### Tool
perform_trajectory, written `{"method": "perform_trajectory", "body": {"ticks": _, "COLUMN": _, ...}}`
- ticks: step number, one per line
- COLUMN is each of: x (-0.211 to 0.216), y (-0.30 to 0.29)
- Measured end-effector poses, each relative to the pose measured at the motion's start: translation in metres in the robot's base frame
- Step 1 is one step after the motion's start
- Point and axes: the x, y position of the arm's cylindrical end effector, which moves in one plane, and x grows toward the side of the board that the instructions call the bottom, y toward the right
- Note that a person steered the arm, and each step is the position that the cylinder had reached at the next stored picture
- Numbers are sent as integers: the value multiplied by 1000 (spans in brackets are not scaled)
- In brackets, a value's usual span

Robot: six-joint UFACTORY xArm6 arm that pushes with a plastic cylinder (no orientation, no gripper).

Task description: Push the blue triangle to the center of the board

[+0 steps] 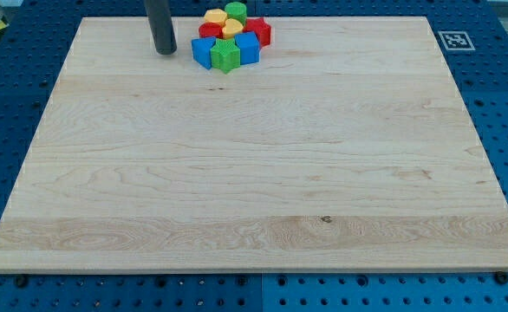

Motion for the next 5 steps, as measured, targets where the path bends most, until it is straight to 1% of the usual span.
{"method": "perform_trajectory", "body": {"ticks": 1, "x": 2, "y": 2}}
{"method": "perform_trajectory", "body": {"ticks": 2, "x": -24, "y": -6}}
{"method": "perform_trajectory", "body": {"ticks": 5, "x": -26, "y": 12}}
